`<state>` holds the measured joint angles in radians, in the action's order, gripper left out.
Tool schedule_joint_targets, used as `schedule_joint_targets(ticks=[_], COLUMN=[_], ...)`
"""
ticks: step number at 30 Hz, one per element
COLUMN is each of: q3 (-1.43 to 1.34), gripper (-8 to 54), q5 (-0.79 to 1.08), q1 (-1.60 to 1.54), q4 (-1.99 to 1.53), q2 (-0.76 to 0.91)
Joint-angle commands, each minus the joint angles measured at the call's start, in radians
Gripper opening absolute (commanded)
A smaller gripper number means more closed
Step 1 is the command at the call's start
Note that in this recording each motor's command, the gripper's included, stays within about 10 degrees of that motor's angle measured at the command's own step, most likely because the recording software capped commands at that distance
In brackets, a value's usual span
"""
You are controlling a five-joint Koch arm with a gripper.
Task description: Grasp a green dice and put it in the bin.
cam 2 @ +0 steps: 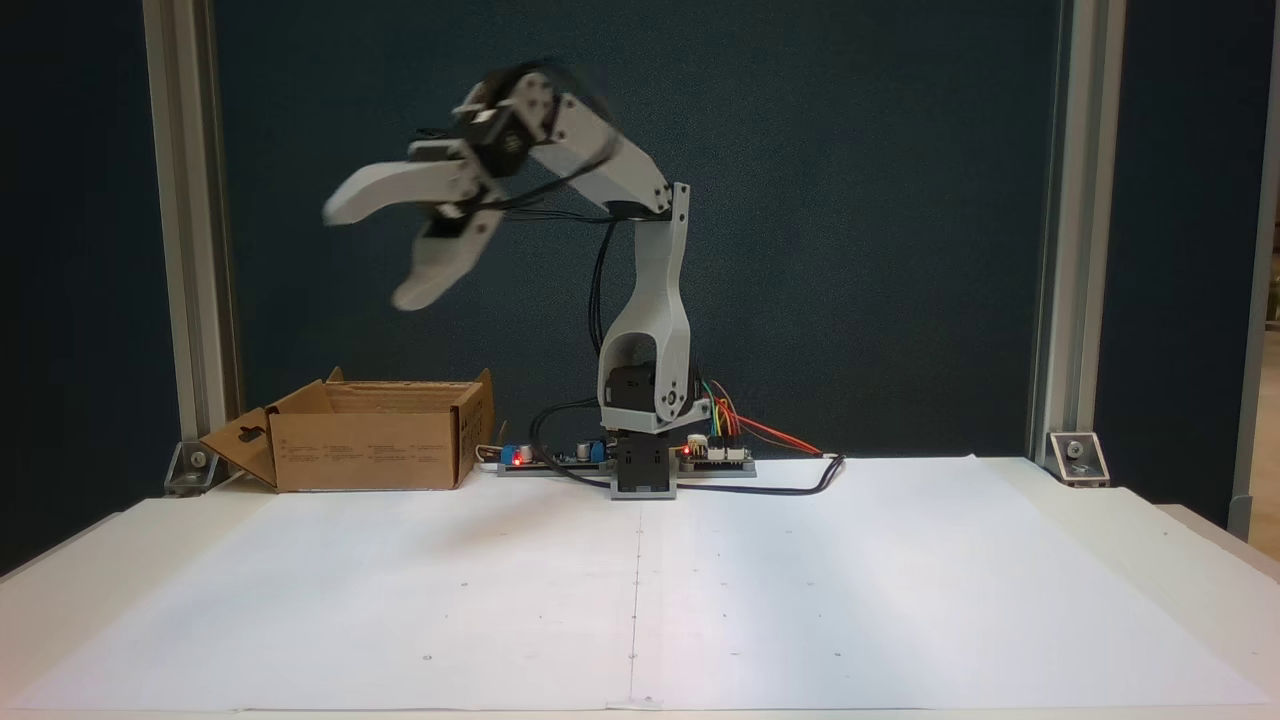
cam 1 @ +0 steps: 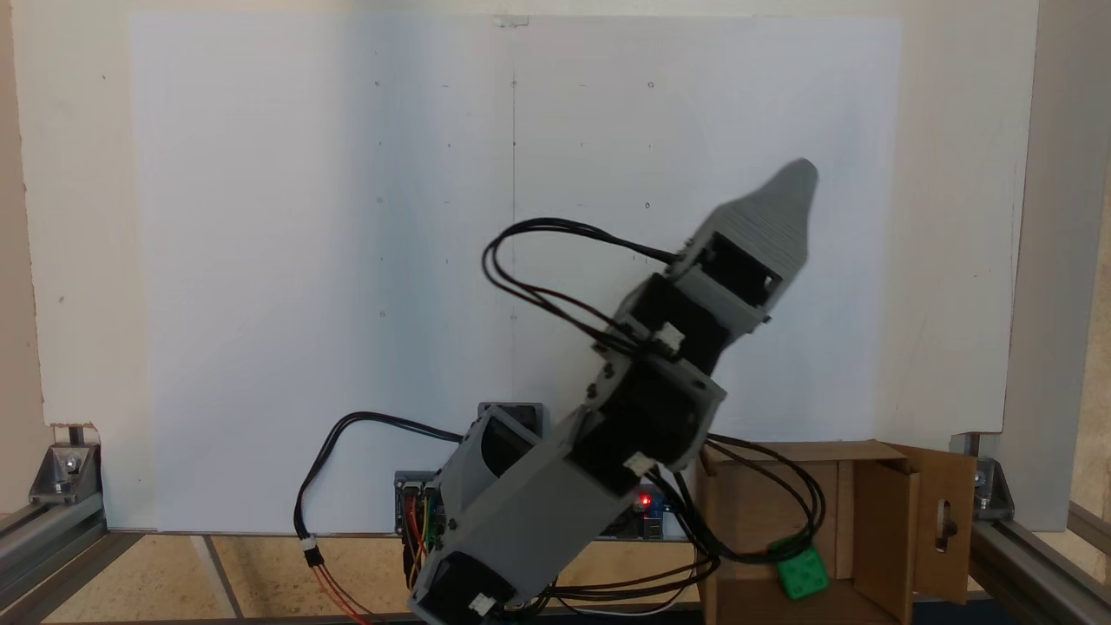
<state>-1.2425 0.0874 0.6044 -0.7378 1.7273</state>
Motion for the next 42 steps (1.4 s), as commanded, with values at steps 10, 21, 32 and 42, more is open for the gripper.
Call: schedule_joint_targets(ticks=[10,21,32,42], q3=[-0.420,-0.996,-1.253,-1.463], gripper=[43.7,43.7,43.7,43.5], q5=[-0.051,-0.051,-0.052,-0.049], q1=[-0.420,-0.497,-0.588,-0.592], q4=[0.283,0.785,1.262,1.669], q2=[0.258,0.466,0.634,0.640])
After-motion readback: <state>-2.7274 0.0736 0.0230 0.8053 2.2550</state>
